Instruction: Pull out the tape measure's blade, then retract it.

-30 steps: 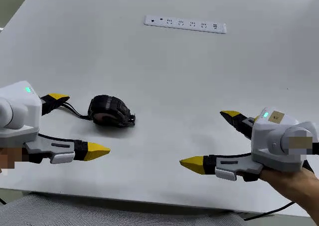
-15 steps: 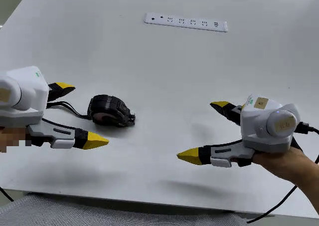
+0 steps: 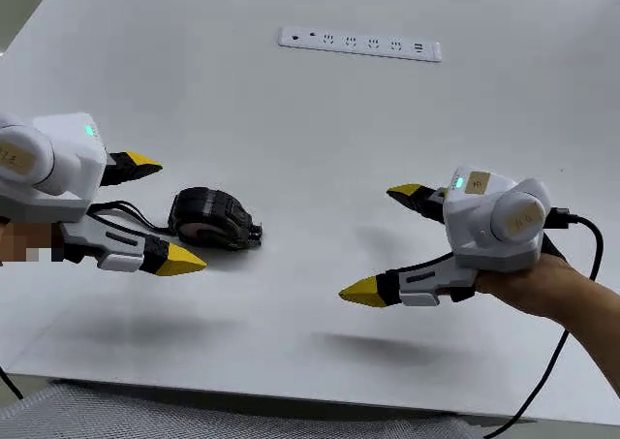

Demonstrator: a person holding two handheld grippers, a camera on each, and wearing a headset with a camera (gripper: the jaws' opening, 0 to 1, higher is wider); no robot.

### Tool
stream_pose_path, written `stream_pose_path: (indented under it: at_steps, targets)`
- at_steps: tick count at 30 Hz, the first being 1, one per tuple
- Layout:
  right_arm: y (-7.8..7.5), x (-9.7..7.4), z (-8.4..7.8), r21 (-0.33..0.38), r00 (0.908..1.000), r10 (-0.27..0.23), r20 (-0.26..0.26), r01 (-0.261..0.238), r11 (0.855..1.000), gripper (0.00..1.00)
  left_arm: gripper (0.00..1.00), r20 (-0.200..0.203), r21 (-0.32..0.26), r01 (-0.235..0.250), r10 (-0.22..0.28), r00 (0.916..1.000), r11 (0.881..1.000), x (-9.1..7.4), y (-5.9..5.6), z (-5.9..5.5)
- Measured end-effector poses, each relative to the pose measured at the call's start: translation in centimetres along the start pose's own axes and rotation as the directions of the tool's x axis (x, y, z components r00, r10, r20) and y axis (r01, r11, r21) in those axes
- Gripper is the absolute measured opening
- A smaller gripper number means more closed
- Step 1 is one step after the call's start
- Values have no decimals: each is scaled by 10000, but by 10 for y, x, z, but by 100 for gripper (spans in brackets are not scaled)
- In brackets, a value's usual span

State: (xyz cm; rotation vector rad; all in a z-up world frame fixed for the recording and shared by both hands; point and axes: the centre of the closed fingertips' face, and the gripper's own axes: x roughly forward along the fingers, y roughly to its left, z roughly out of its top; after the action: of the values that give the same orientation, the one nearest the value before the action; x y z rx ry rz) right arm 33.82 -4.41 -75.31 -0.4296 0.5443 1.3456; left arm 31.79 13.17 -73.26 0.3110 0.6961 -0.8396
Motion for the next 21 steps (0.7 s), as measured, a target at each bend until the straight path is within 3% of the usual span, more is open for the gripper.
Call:
stream_pose_path:
  at_steps: [2, 11, 21]
  targets:
    - [-1, 4, 4, -417, 9999, 126, 89, -123, 9991, 88, 78, -118, 168, 118, -116, 9999, 9998, 2, 1, 0]
    - [1, 21, 10, -1113, 9975, 698, 58, -687, 9914, 78, 64, -600, 961, 602, -546, 9967, 9936, 7, 2, -3]
    - [1, 39, 23, -1883, 9931, 1155, 188, -1099, 9759, 63, 51, -1347, 1724, 1220, -992, 9859, 9775, 13, 4, -9]
